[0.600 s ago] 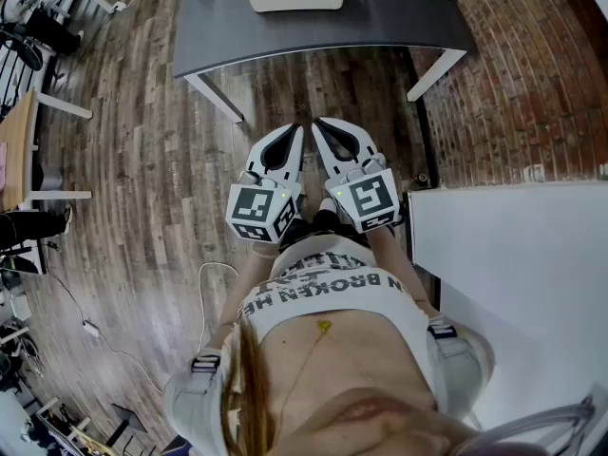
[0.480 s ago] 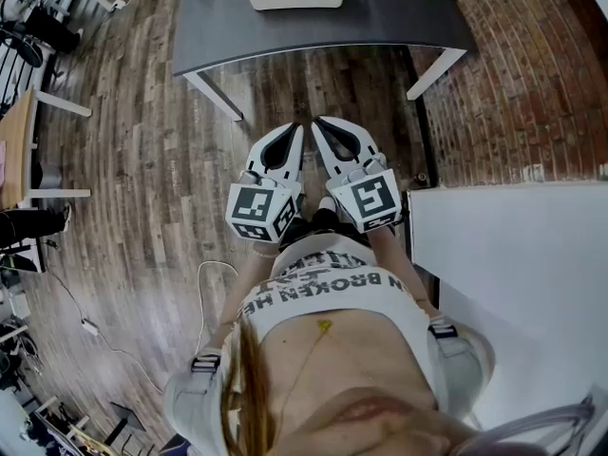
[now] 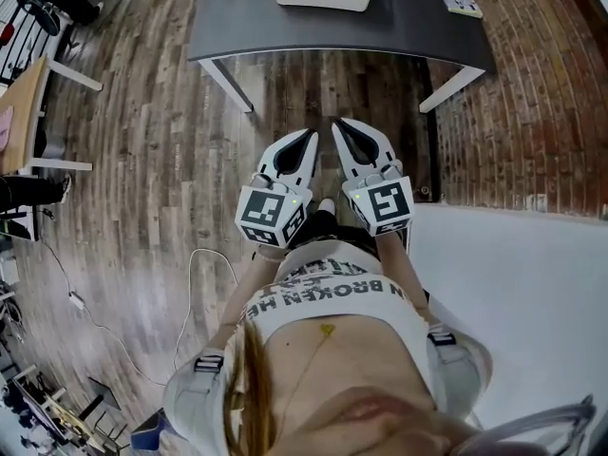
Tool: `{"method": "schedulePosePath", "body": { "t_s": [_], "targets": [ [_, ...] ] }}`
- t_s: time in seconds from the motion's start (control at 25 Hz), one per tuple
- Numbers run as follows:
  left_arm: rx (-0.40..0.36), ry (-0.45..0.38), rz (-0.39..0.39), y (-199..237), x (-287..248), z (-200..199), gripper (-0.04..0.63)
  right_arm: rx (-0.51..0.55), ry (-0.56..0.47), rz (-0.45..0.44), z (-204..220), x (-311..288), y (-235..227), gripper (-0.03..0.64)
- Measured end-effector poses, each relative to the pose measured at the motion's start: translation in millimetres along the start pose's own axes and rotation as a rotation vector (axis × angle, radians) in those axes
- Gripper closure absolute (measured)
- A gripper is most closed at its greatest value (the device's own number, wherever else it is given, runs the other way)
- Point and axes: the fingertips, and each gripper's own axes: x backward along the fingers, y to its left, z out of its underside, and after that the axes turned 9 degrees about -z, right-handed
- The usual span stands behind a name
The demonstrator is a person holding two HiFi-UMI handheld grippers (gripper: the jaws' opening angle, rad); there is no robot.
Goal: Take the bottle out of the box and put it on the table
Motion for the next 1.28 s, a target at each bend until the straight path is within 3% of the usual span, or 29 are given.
{"method": "schedulePosePath", "body": {
  "t_s": [0.32, 0.84, 1.28],
  "targets": [
    [0.019, 0.025, -0.012, 31.7, -24.5, -0.9, 0.591, -0.021, -0.005, 0.018, -3.3, -28.0, -19.4, 0.607],
    [-0.002, 0.038, 0.113, 89.8, -134.7, -34.0, 0.591, -0.029, -0.02, 0.058, -14.4, -130.0, -87.1, 0.607],
    [-0.02, 0.081, 0.164, 132.7, -181.5, -41.1, 0.591, -0.042, -0.001, 0.095, -13.0, -189.0, -120.6, 0.607]
  ]
}}
